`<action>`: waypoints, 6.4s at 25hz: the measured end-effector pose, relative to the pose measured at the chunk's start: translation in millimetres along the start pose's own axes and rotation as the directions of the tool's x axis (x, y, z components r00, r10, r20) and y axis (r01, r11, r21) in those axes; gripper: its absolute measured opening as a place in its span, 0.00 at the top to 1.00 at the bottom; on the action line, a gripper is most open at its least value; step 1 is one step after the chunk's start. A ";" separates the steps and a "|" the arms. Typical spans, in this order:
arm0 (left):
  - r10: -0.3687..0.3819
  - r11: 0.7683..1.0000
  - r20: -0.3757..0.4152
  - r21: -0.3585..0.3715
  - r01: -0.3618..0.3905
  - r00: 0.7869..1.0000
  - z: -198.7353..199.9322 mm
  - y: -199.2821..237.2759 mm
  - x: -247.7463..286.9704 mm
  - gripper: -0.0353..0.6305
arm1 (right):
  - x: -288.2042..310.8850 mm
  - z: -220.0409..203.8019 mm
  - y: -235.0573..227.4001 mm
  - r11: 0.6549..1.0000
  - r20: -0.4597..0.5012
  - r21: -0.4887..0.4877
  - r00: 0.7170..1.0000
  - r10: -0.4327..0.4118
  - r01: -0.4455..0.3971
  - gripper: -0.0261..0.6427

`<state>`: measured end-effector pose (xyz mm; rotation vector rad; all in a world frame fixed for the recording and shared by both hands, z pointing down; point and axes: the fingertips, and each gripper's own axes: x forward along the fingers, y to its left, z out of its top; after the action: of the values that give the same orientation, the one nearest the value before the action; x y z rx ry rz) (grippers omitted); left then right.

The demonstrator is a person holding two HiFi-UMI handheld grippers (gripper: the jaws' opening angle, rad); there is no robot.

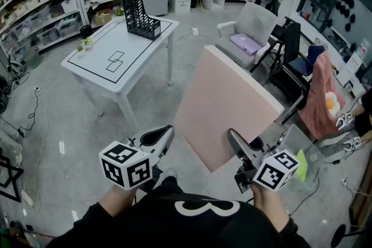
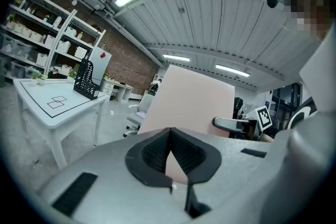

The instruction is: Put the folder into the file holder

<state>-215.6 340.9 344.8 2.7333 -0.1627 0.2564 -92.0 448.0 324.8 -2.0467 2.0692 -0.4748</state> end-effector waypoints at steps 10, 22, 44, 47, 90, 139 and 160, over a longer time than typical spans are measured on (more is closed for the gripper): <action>-0.007 0.999 -0.021 0.039 0.008 1.000 1.8 -6.1 15.5 0.94 | -2.1 17.1 -10.5 1.000 0.070 0.009 0.998 0.003 -0.004 0.74; -0.011 1.000 -0.046 0.007 0.012 0.999 10.7 58.6 66.3 0.94 | 64.3 20.5 -57.7 1.000 0.057 0.024 0.998 -0.008 0.007 0.74; 0.077 0.993 -0.080 -0.083 -0.084 0.994 126.1 346.7 269.0 0.94 | 391.7 91.9 -233.6 0.999 -0.070 0.045 0.997 0.016 -0.013 0.74; 0.107 0.988 -0.087 -0.106 -0.116 0.990 127.5 386.8 285.3 0.94 | 433.7 95.5 -251.3 0.999 -0.097 0.035 0.995 0.031 -0.028 0.74; 0.554 0.823 0.096 -0.211 -0.527 0.827 248.8 560.0 284.4 0.94 | 744.0 258.6 -247.8 0.908 0.011 -0.211 0.928 0.371 -0.361 0.75; 0.796 0.577 0.076 -0.394 -0.716 0.600 196.7 635.5 261.3 0.94 | 903.0 137.3 -263.8 0.863 -0.150 -0.273 0.905 0.399 -0.426 0.75; 0.760 0.604 0.034 -0.405 -0.686 0.649 190.3 673.2 286.4 0.94 | 903.8 91.9 -274.6 0.813 -0.255 -0.286 0.858 0.445 -0.507 0.72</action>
<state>-6.4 -373.2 477.8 2.1641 -1.2809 0.1344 172.7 -458.7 416.0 -1.5655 2.8313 -0.2186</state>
